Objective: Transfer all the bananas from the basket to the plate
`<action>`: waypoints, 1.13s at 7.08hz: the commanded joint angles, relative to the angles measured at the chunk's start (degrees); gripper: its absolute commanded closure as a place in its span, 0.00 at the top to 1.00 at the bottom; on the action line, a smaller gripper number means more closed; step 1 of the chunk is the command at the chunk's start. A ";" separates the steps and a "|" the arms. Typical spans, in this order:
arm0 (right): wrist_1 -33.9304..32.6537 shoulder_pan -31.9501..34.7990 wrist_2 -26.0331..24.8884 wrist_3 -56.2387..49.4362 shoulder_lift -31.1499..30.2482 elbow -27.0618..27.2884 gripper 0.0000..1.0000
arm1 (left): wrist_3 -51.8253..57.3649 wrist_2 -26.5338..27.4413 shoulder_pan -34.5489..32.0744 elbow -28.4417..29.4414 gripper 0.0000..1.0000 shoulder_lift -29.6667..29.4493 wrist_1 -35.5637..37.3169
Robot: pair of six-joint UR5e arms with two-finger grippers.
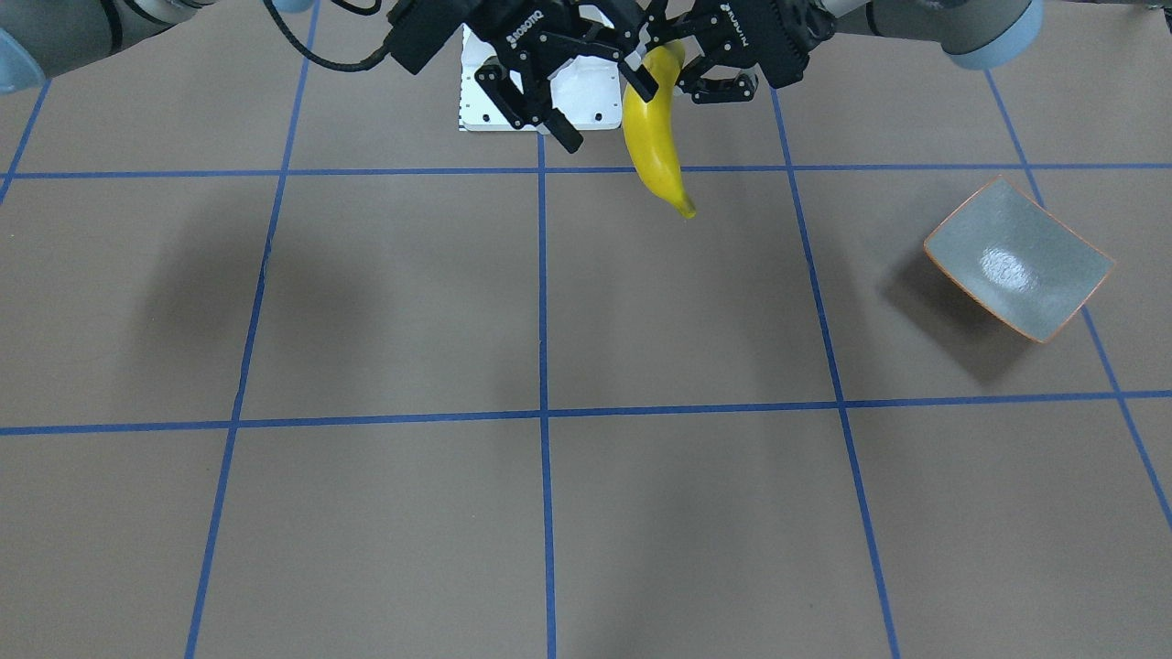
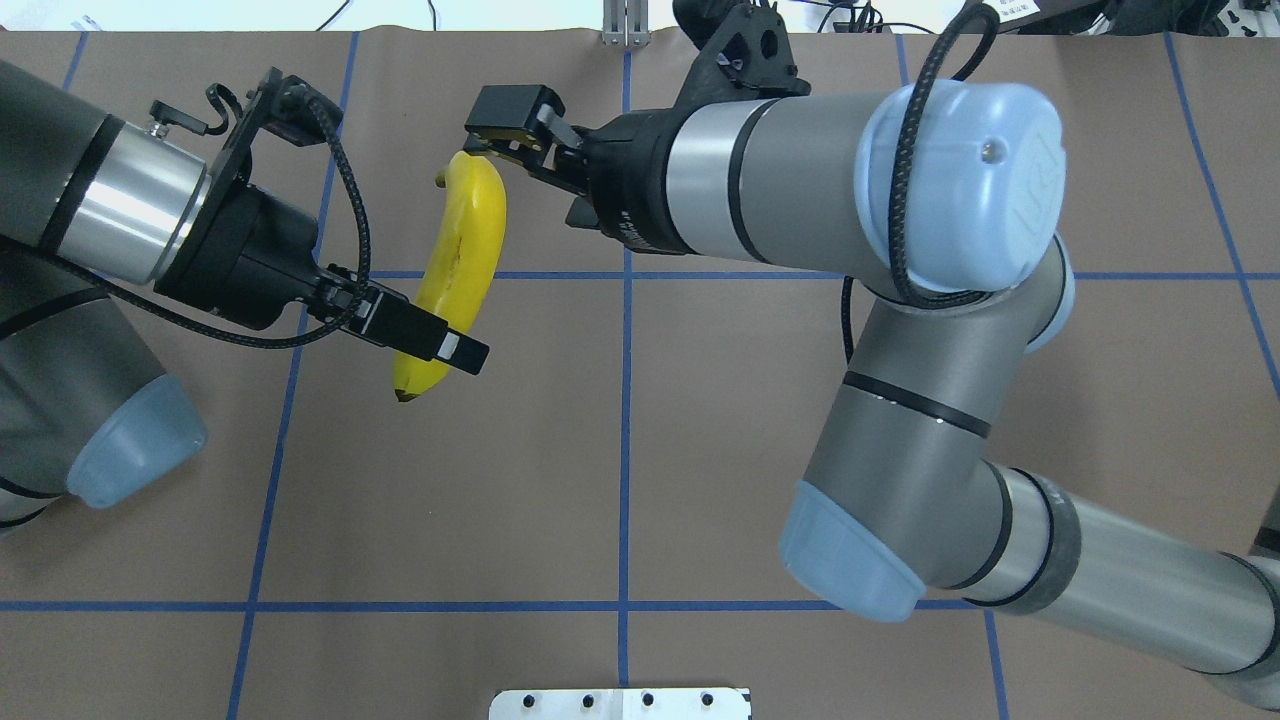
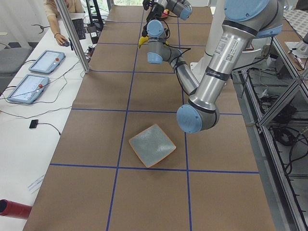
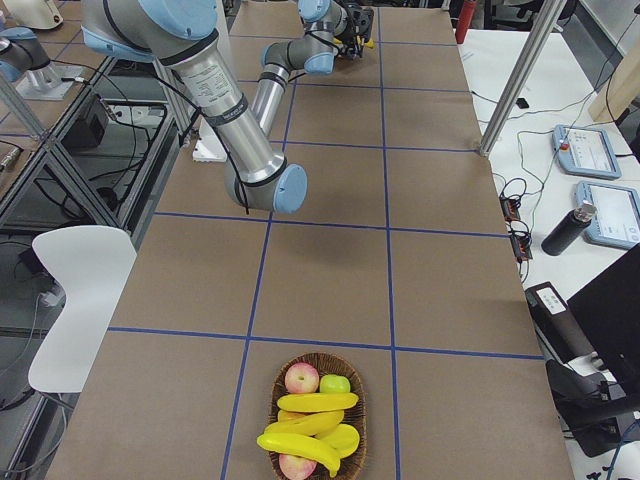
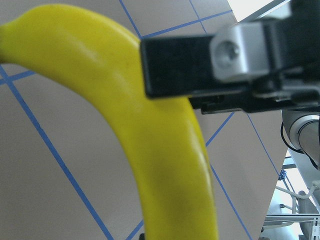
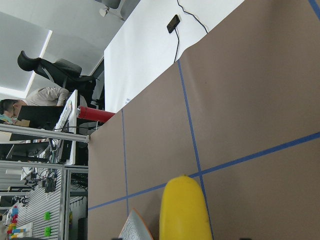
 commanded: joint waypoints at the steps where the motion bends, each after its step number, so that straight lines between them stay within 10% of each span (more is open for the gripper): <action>1: -0.22 5.99 5.61 -5.61 -9.02 0.55 1.00 | -0.47 0.12 -3.87 -3.35 0.00 11.29 0.17; 5: 0.57 18.30 20.21 -23.62 -24.24 0.46 1.00 | 15.12 0.29 -13.21 -3.81 0.00 37.22 -1.24; 8: 0.57 30.85 32.50 -41.27 -33.74 -0.50 1.00 | 28.59 9.31 -12.87 3.98 0.00 44.75 -0.97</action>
